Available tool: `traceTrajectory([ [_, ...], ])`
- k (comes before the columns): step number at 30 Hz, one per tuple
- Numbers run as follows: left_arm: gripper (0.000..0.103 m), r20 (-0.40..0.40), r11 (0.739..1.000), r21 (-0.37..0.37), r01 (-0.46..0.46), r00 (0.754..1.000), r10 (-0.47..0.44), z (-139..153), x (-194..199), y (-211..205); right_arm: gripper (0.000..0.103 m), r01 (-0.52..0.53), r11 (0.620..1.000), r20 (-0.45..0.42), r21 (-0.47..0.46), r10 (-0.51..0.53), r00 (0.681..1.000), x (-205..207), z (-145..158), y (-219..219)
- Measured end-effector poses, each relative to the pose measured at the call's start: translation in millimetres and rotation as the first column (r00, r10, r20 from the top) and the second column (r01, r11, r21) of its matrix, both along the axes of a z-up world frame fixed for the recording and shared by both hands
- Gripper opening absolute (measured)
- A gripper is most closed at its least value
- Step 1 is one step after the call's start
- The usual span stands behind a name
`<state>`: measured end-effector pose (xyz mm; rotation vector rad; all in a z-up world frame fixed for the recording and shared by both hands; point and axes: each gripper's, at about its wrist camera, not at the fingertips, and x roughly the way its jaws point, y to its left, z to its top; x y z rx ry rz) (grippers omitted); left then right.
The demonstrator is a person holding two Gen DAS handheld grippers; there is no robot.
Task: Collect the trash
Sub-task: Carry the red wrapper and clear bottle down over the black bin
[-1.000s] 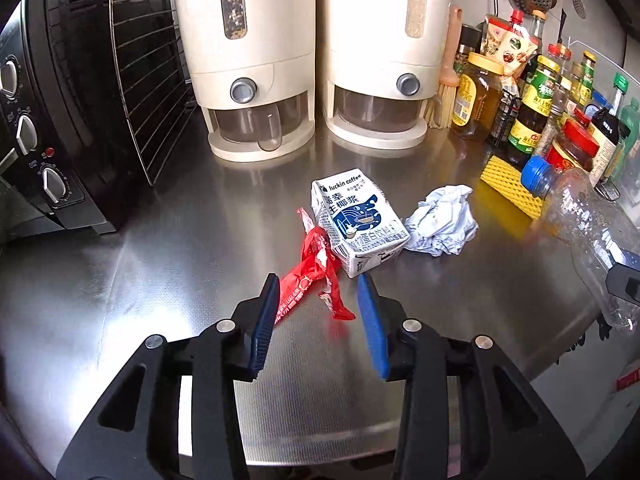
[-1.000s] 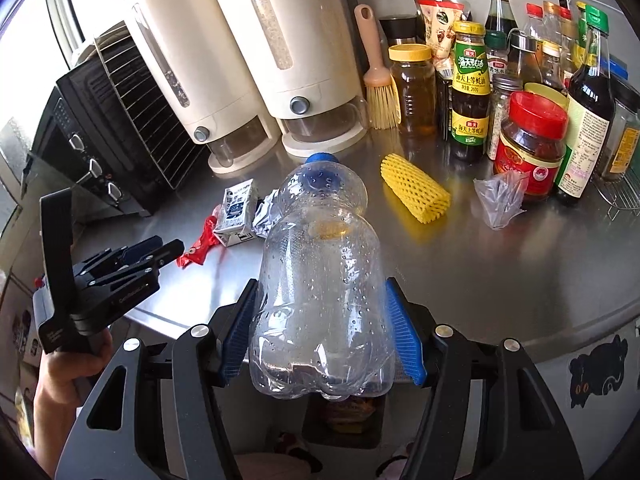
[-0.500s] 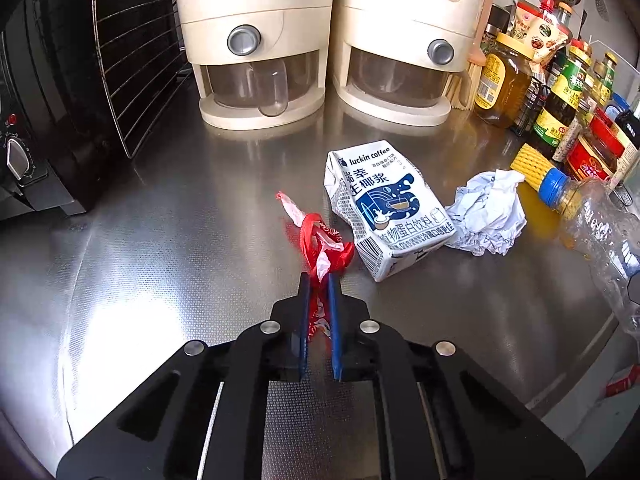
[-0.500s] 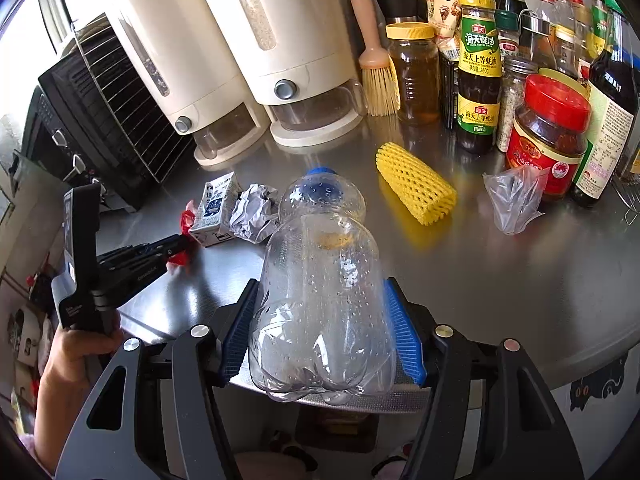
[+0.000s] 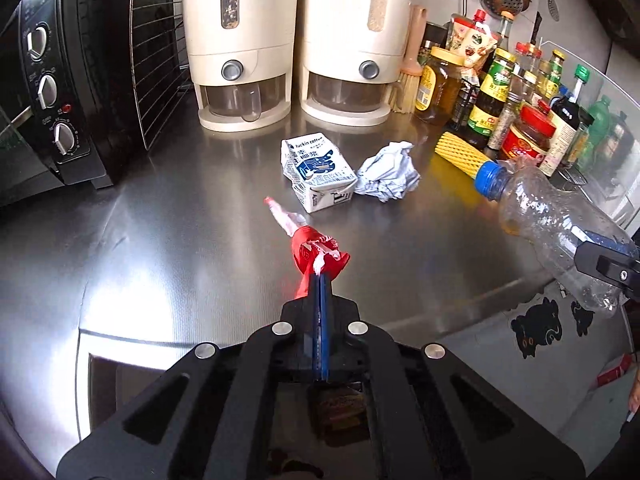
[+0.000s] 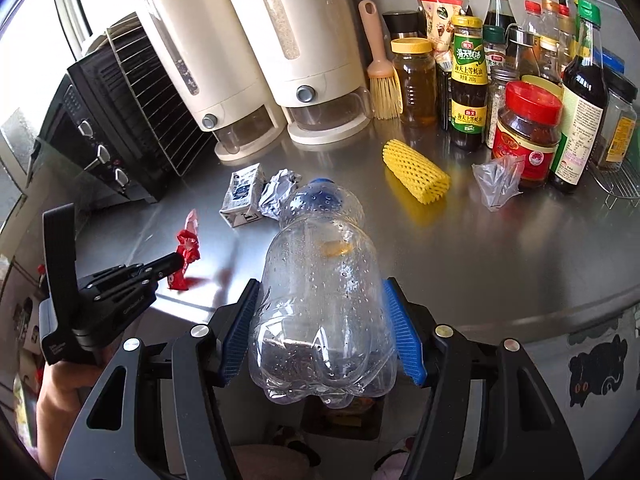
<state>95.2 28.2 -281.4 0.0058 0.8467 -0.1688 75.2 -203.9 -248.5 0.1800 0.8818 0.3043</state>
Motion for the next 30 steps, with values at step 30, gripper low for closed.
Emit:
traceTrajectory([
  [30, 0.000, -0.137, 0.996, -0.061, 0.071, 0.987, -0.079, -142, -148, -54, 0.063, -0.016, 1.000, -0.218, -0.007, 0.014, 0.976, -127, -155, -24],
])
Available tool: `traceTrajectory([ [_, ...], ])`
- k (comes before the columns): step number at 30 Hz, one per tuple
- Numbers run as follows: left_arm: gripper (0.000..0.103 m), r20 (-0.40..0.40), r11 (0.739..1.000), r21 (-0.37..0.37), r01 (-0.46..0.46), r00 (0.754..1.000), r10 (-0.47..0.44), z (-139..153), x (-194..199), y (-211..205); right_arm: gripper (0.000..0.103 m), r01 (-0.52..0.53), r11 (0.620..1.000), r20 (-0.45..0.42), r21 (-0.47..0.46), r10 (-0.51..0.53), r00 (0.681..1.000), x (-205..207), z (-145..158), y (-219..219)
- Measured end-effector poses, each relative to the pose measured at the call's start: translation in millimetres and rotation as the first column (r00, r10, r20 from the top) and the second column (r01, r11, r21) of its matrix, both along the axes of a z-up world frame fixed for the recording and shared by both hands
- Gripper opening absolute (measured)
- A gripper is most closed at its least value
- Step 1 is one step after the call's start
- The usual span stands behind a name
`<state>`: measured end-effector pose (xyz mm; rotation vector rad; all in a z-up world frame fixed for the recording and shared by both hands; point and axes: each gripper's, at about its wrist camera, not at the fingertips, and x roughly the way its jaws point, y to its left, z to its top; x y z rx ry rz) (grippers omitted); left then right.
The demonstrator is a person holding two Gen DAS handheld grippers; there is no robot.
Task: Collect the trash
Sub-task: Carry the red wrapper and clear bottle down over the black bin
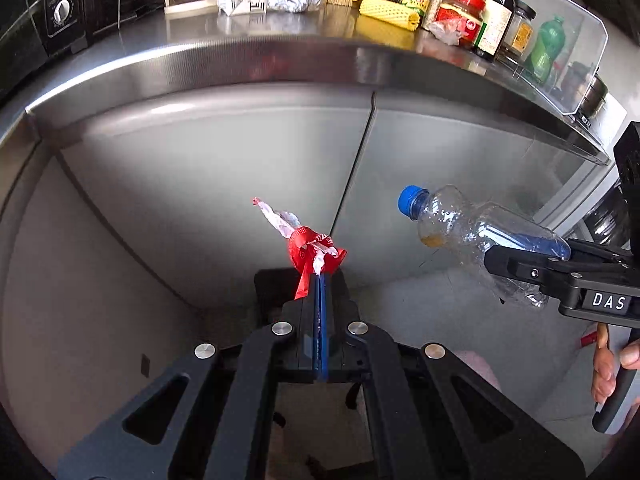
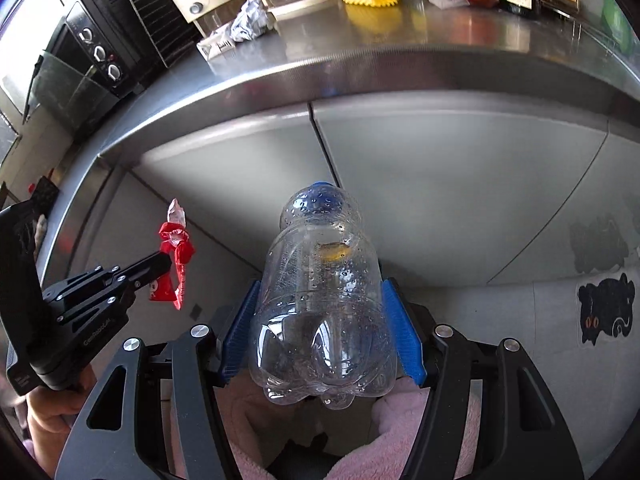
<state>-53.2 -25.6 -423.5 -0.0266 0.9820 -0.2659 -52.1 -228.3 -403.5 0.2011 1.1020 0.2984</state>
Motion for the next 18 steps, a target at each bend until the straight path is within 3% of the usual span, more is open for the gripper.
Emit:
traceTrajectory([
  [8, 0.000, -0.098, 1.000, -0.020, -0.001, 0.995, -0.001, -76, 7, -5, 0.063, 0.007, 1.000, -0.128, 0.004, -0.006, 0.992, 12, -74, 11],
  [18, 0.000, -0.257, 1.000, -0.008, -0.015, 0.966, 0.013, -158, 35, -4, 0.063, 0.029, 0.999, -0.231, -0.018, -0.033, 0.972, 43, -153, 27],
])
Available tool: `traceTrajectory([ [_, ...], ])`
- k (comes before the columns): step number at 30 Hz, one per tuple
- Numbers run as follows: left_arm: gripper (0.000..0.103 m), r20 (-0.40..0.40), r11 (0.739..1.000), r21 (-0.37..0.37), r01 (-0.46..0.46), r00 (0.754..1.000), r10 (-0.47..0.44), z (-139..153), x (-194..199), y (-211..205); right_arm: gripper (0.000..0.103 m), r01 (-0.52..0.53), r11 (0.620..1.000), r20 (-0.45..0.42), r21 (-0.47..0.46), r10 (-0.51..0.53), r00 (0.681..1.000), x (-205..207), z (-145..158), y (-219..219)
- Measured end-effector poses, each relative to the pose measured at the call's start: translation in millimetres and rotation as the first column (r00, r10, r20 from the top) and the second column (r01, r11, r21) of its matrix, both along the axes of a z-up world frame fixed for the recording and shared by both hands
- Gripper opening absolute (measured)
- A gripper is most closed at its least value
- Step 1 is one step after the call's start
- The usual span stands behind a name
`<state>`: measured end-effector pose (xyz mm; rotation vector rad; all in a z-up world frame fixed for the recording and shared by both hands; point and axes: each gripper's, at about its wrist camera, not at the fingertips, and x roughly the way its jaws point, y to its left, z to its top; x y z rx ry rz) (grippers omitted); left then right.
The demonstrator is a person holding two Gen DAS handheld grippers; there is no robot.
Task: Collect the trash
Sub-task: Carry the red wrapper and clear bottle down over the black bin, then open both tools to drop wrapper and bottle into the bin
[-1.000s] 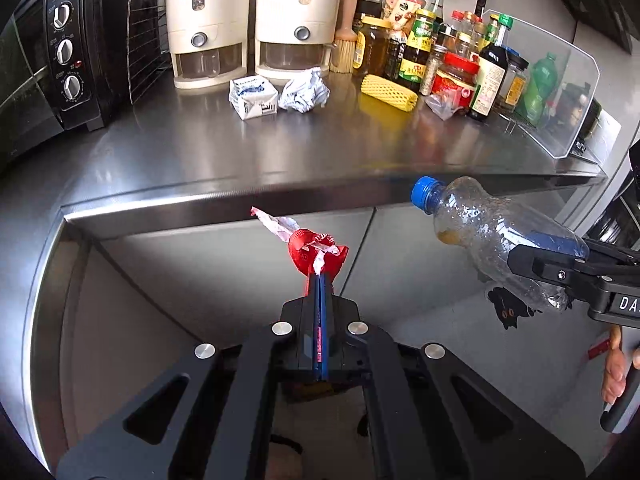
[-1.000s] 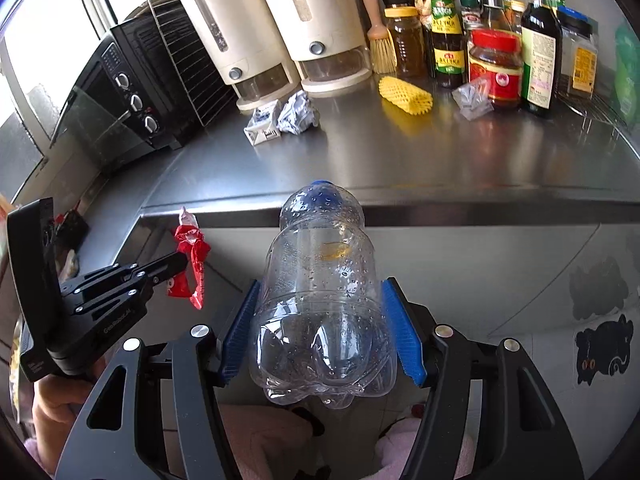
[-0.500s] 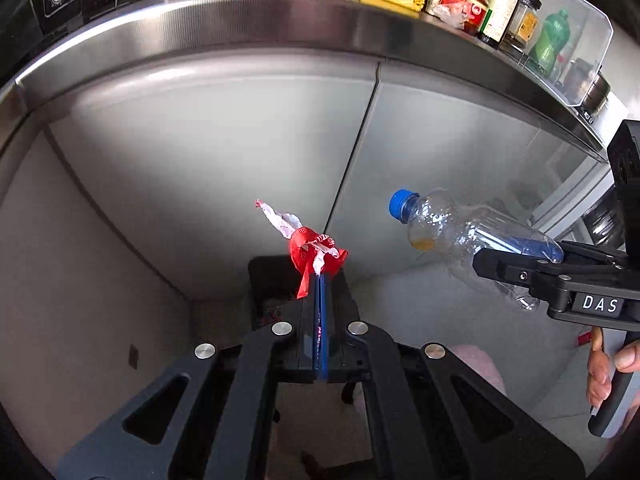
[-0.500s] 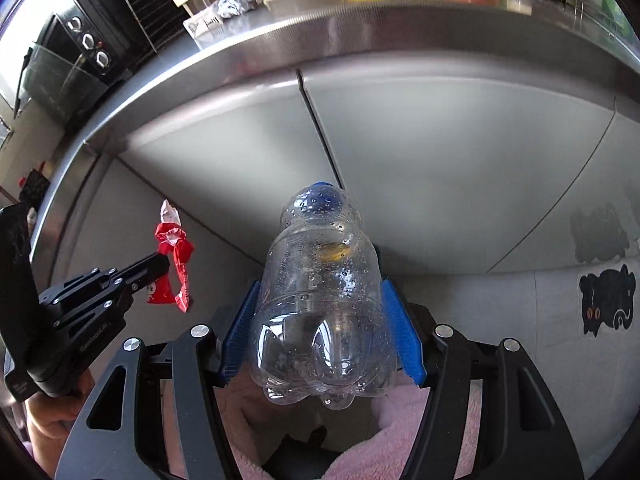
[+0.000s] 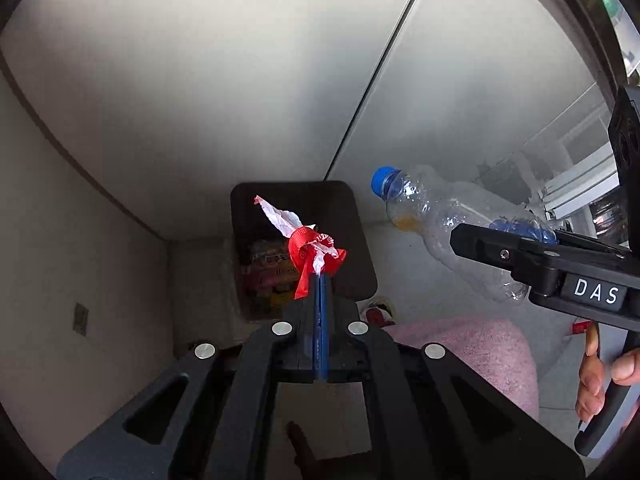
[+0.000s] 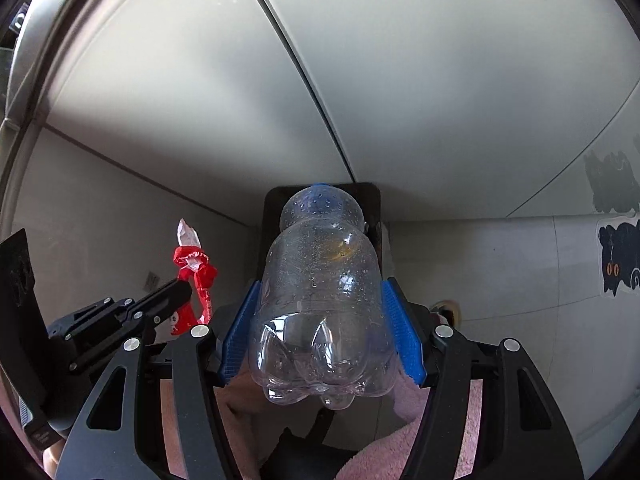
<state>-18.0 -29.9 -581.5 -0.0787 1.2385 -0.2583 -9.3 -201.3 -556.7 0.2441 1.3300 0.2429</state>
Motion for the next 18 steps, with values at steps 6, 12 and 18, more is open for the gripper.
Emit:
traceTrajectory([
  [6, 0.000, -0.081, 1.000, -0.013, -0.005, 0.997, 0.004, -36, 17, -1, 0.063, 0.010, 1.000, -0.044, -0.014, -0.011, 0.999, 21, -37, 9],
  [12, 0.000, -0.122, 1.000, -0.011, -0.026, 0.992, 0.024, -60, 28, 3, 0.063, 0.011, 1.000, -0.116, -0.012, -0.013, 0.993, 45, -63, 21],
  [18, 0.000, -0.142, 0.999, -0.015, -0.038, 0.989, 0.036, -73, 38, 7, 0.063, 0.005, 1.000, -0.139, -0.027, -0.009, 0.990, 59, -78, 31],
])
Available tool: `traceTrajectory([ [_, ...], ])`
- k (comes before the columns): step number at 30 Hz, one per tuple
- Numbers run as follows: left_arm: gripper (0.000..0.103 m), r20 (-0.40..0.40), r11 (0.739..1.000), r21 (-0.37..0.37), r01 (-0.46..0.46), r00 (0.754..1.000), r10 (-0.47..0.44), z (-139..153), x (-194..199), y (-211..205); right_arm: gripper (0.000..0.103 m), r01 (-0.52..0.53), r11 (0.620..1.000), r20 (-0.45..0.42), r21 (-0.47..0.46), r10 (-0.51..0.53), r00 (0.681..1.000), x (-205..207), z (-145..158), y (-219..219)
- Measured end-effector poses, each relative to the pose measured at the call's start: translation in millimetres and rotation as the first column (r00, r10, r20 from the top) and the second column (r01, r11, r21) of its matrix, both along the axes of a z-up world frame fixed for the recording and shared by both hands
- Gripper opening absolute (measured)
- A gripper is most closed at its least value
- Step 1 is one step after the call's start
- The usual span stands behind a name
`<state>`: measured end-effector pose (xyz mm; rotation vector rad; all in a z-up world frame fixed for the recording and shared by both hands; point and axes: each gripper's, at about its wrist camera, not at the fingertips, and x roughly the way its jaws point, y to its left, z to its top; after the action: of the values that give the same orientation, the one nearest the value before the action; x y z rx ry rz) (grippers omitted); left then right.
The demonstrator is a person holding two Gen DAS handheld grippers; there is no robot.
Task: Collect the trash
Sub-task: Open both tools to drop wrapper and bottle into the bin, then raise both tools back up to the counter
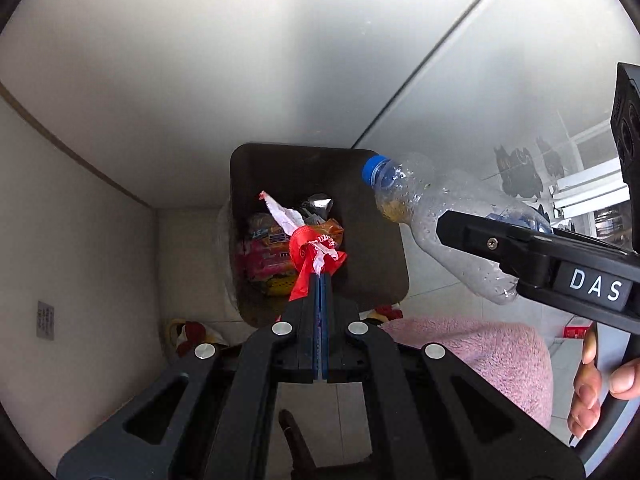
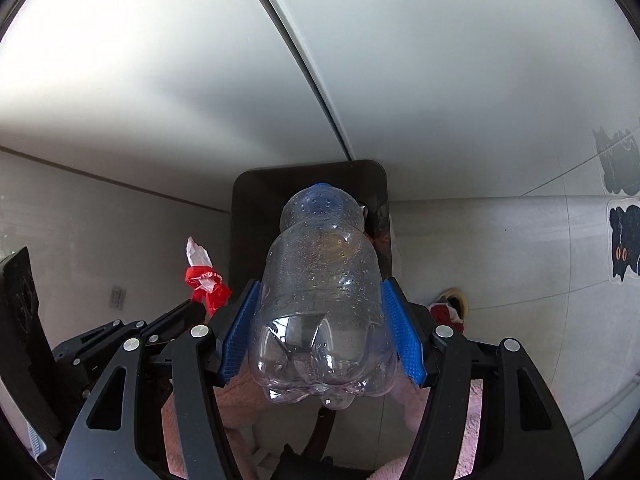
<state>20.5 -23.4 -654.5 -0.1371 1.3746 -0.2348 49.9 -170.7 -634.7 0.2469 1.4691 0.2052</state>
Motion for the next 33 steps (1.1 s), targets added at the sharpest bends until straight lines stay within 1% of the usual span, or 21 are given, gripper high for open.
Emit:
traceTrajectory([
  [1, 0.000, -0.001, 1.000, -0.001, -0.002, 1.000, 0.002, 0, 1, 0, 0.063, -0.002, 1.000, 0.000, 0.000, 0.002, 1.000, -8, -2, -1],
  [5, 0.000, 0.005, 1.000, 0.006, 0.000, 1.000, 0.000, 2, 6, 0, 0.063, -0.006, 1.000, 0.007, -0.001, 0.006, 1.000, -7, -2, 0],
  [8, 0.004, 0.016, 1.000, 0.021, -0.009, 1.000, 0.009, 8, 5, 3, 0.064, 0.001, 1.000, 0.010, 0.001, -0.001, 1.000, -3, -5, 1],
  [9, 0.012, 0.020, 0.999, 0.030, -0.014, 1.000, 0.013, 10, 5, 5, 0.064, 0.004, 1.000, 0.010, 0.009, -0.004, 1.000, -1, -5, 2],
  [10, 0.018, 0.027, 0.999, 0.034, -0.019, 0.999, 0.018, 12, 4, 6, 0.065, 0.008, 1.000, 0.011, 0.010, -0.008, 1.000, 0, -4, 1],
  [11, 0.032, 0.034, 0.999, 0.043, -0.027, 0.999, 0.025, 14, 4, 7, 0.072, 0.010, 1.000, 0.017, 0.011, -0.011, 1.000, 1, -2, 1],
  [12, 0.047, 0.045, 0.998, 0.053, -0.037, 0.998, 0.035, 17, 4, 8, 0.076, 0.013, 1.000, 0.025, 0.005, -0.013, 1.000, 1, 0, 0],
  [13, 0.052, 0.056, 0.997, 0.057, -0.046, 0.998, 0.042, 21, 3, 10, 0.084, 0.016, 1.000, 0.034, -0.006, -0.016, 0.999, 1, 4, 0],
  [14, 0.058, 0.064, 0.997, 0.061, -0.053, 0.997, 0.049, 24, 2, 12, 0.089, 0.018, 1.000, 0.043, -0.013, -0.017, 0.999, 1, 6, -1],
  [15, 0.065, 0.071, 0.996, 0.062, -0.059, 0.996, 0.055, 28, 2, 13, 0.089, 0.017, 1.000, 0.049, -0.016, -0.016, 0.999, 0, 10, -2],
  [16, 0.069, 0.079, 0.996, 0.060, -0.063, 0.995, 0.058, 32, 1, 13, 0.092, 0.019, 1.000, 0.055, -0.018, -0.018, 0.998, -1, 13, -3],
  [17, 0.076, 0.090, 0.996, 0.061, -0.068, 0.994, 0.062, 37, 0, 14, 0.097, 0.021, 0.999, 0.065, -0.025, -0.020, 0.998, -2, 18, -5],
  [18, 0.082, 0.101, 0.995, 0.062, -0.072, 0.993, 0.066, 43, 0, 15, 0.098, 0.021, 0.999, 0.076, -0.031, -0.019, 0.997, -3, 22, -6],
  [21, 0.090, 0.137, 0.995, 0.060, -0.074, 0.988, 0.065, 60, -4, 16, 0.100, 0.019, 0.999, 0.104, -0.040, -0.015, 0.995, -7, 39, -11],
  [23, 0.095, 0.168, 0.995, 0.066, -0.073, 0.984, 0.061, 73, -8, 15, 0.100, 0.024, 0.999, 0.126, -0.042, -0.018, 0.992, -11, 51, -14],
  [28, 0.095, 0.229, 0.996, 0.067, -0.064, 0.972, 0.047, 107, -20, 12, 0.100, 0.033, 0.999, 0.182, -0.040, -0.025, 0.983, -20, 85, -26],
  [29, 0.095, 0.241, 0.996, 0.065, -0.063, 0.969, 0.046, 113, -23, 14, 0.100, 0.033, 0.999, 0.182, -0.040, -0.025, 0.983, -20, 85, -26],
  [33, 0.095, 0.281, 0.996, 0.057, -0.065, 0.959, 0.046, 140, -29, 11, 0.100, 0.035, 0.999, 0.251, -0.040, -0.024, 0.968, -33, 123, -38],
])
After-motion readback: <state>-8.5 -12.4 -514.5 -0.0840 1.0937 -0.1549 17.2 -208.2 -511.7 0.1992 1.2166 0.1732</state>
